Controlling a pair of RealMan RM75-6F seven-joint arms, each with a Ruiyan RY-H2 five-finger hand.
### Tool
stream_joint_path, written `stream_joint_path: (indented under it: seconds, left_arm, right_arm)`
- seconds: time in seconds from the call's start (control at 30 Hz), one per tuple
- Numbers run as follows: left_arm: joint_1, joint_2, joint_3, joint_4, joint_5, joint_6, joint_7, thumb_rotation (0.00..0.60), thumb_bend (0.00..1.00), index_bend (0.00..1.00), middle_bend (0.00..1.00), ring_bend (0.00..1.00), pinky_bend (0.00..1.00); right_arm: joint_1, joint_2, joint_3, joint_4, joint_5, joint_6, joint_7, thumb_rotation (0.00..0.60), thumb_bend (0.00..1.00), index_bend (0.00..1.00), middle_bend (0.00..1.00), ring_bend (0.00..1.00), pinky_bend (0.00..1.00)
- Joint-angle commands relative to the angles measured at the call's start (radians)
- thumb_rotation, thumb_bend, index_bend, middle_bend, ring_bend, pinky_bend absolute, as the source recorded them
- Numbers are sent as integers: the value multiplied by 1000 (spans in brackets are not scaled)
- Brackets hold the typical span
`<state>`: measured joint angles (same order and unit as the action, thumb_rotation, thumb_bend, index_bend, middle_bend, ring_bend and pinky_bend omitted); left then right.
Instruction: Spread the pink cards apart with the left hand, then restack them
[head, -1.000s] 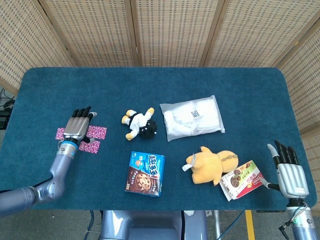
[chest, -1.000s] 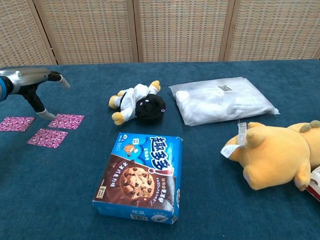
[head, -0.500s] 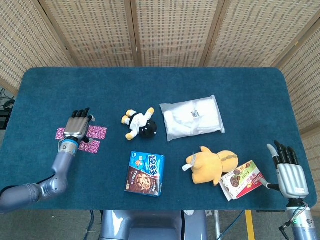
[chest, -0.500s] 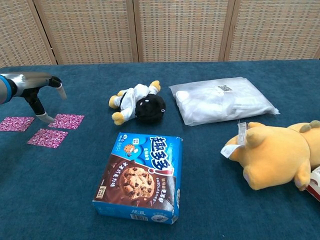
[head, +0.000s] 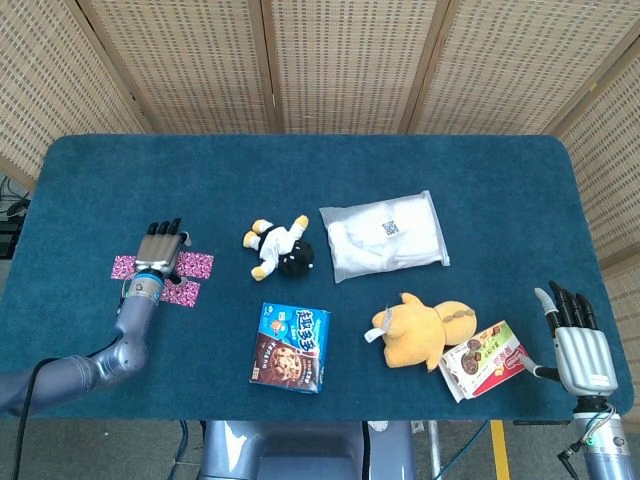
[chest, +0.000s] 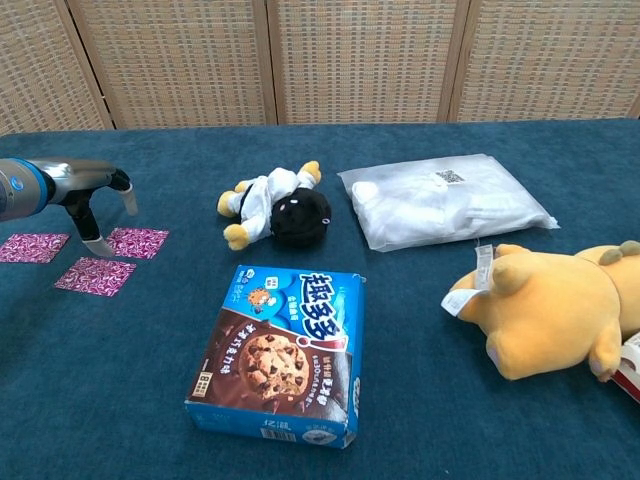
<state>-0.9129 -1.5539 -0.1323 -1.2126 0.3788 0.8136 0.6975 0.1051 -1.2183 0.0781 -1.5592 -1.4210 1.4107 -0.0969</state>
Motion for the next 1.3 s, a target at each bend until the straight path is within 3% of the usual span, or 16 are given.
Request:
stream_joint_path:
  seconds: [0.03, 1.3]
  left_arm:
    - [-8, -13, 0, 18, -8, -8, 2, 600, 207, 287, 0, 0, 0]
    - [-31, -73, 23, 89, 11, -15, 31, 600, 218, 324, 0, 0, 0]
  right_arm:
    - [0, 0, 0, 1, 1, 0, 1, 600, 28, 0, 0, 0, 0]
    - [0, 1, 1, 5, 3, 0, 14, 600, 28, 0, 0, 0, 0]
